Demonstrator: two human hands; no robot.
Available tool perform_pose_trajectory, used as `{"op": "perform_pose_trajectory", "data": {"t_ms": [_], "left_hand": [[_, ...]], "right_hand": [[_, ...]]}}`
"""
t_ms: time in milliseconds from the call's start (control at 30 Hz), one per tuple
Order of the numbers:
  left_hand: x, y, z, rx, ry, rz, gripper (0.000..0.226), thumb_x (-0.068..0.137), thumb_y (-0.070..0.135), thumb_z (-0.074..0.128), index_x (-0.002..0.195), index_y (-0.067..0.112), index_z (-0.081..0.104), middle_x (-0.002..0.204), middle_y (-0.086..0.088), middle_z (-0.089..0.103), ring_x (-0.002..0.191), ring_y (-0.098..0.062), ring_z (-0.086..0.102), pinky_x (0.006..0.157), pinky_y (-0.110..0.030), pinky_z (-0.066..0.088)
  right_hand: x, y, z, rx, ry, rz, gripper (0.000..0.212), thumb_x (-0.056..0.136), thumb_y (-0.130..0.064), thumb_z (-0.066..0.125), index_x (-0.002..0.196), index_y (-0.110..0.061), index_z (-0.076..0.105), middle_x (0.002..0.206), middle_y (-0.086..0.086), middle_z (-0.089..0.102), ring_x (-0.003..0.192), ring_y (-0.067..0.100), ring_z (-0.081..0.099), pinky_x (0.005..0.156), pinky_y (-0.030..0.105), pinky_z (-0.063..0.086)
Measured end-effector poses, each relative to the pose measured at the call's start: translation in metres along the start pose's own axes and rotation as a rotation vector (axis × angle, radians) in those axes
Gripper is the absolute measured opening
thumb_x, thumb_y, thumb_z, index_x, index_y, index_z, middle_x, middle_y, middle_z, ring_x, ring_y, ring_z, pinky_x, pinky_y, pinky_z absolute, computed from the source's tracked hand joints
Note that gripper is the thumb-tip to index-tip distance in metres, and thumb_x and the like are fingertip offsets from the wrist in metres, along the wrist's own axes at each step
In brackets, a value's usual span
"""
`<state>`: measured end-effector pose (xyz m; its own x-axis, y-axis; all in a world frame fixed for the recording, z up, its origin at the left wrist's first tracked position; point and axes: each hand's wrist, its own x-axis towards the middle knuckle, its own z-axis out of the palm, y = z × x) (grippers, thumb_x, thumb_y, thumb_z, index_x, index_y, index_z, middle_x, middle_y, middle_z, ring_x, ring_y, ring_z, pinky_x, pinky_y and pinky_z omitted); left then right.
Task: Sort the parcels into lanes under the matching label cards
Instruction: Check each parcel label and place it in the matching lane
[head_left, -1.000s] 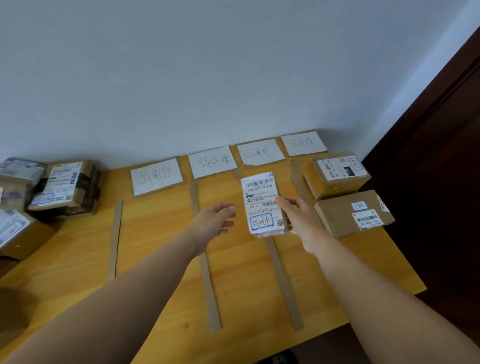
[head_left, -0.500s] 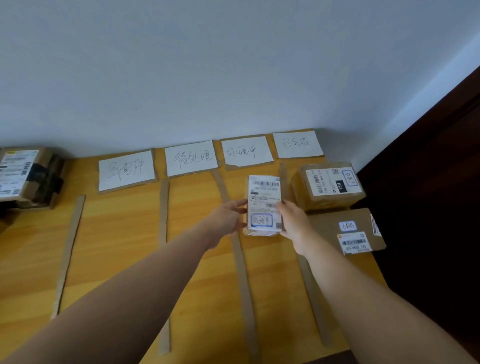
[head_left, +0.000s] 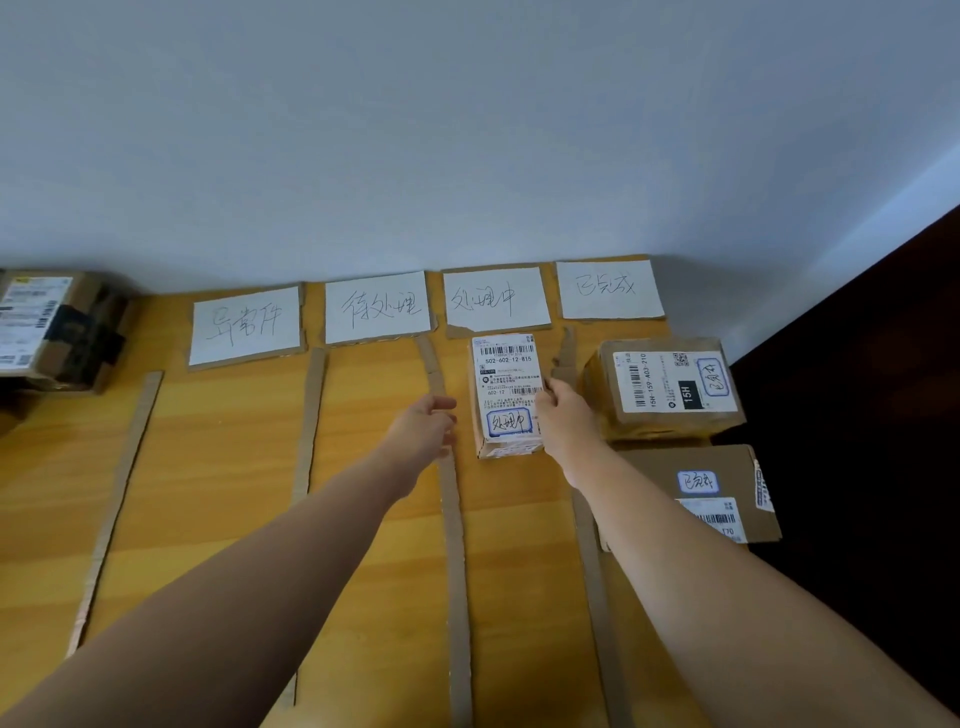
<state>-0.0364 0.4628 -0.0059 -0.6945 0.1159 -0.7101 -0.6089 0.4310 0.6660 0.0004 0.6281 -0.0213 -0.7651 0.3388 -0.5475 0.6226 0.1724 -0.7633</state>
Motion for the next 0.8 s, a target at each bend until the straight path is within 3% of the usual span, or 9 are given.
{"op": "perform_pose_trajectory", "data": {"t_ms": [267, 367, 567, 633, 700, 800], "left_hand": [[-0.007, 0.008, -0.005, 0.010, 0.030, 0.024, 0.027, 0.099, 0.013, 0.044, 0.125, 0.015, 0.053, 0.116, -0.008, 0.059, 0.102, -0.023, 0.059, 0.085, -0.034, 0.051], [-0.012, 0.009, -0.008, 0.017, 0.041, 0.048, 0.027, 0.099, 0.014, 0.045, 0.125, 0.016, 0.052, 0.114, -0.007, 0.059, 0.102, -0.022, 0.059, 0.082, -0.032, 0.050], [-0.023, 0.009, -0.019, 0.020, 0.062, 0.091, 0.028, 0.099, 0.014, 0.046, 0.126, 0.015, 0.052, 0.115, -0.007, 0.059, 0.104, -0.022, 0.060, 0.076, -0.028, 0.049], [-0.028, 0.010, -0.023, 0.021, 0.067, 0.108, 0.029, 0.099, 0.014, 0.045, 0.127, 0.015, 0.051, 0.117, -0.007, 0.058, 0.103, -0.022, 0.059, 0.077, -0.029, 0.048], [-0.033, 0.010, -0.027, 0.018, 0.072, 0.129, 0.030, 0.099, 0.014, 0.045, 0.128, 0.015, 0.051, 0.118, -0.007, 0.058, 0.104, -0.022, 0.059, 0.078, -0.029, 0.048], [-0.042, 0.010, -0.036, 0.010, 0.077, 0.165, 0.029, 0.099, 0.014, 0.045, 0.128, 0.015, 0.051, 0.119, -0.007, 0.058, 0.106, -0.023, 0.059, 0.080, -0.030, 0.048]], "right_hand": [[0.003, 0.005, -0.003, -0.012, 0.012, 0.072, 0.038, 0.103, -0.026, 0.036, 0.138, -0.013, 0.042, 0.125, 0.010, 0.062, 0.096, 0.019, 0.060, 0.059, 0.022, 0.048], [0.002, 0.006, -0.002, -0.094, 0.052, 0.049, 0.044, 0.102, -0.030, 0.039, 0.143, -0.013, 0.037, 0.128, 0.009, 0.061, 0.107, 0.023, 0.063, 0.072, 0.031, 0.057], [-0.012, 0.002, -0.004, -0.216, 0.108, -0.056, 0.051, 0.102, -0.039, 0.033, 0.147, -0.016, 0.030, 0.134, 0.011, 0.057, 0.114, 0.026, 0.061, 0.086, 0.043, 0.057], [-0.016, 0.000, -0.006, -0.247, 0.128, -0.084, 0.049, 0.102, -0.037, 0.034, 0.145, -0.014, 0.033, 0.132, 0.011, 0.059, 0.110, 0.025, 0.063, 0.076, 0.037, 0.058], [-0.021, -0.003, -0.008, -0.281, 0.144, -0.113, 0.046, 0.103, -0.035, 0.033, 0.143, -0.012, 0.035, 0.128, 0.010, 0.061, 0.100, 0.020, 0.064, 0.057, 0.022, 0.050], [-0.029, -0.009, -0.008, -0.313, 0.176, -0.150, 0.044, 0.103, -0.035, 0.033, 0.141, -0.011, 0.038, 0.125, 0.010, 0.061, 0.089, 0.017, 0.060, 0.050, 0.018, 0.039]]}}
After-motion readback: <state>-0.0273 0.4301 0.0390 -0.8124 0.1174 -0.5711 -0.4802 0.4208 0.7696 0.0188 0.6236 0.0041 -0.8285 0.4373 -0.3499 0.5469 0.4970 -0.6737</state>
